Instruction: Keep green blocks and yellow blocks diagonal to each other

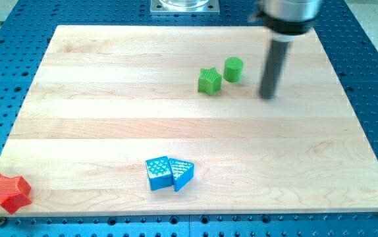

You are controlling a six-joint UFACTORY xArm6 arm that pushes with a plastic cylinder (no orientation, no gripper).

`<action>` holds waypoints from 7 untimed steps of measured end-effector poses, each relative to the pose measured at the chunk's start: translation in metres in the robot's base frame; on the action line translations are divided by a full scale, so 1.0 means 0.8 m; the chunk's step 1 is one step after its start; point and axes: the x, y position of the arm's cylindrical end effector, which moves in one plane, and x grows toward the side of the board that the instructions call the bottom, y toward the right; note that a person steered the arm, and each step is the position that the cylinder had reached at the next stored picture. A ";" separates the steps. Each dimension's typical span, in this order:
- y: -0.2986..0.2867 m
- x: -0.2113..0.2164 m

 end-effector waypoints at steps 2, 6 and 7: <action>-0.102 -0.059; -0.154 -0.043; -0.154 -0.072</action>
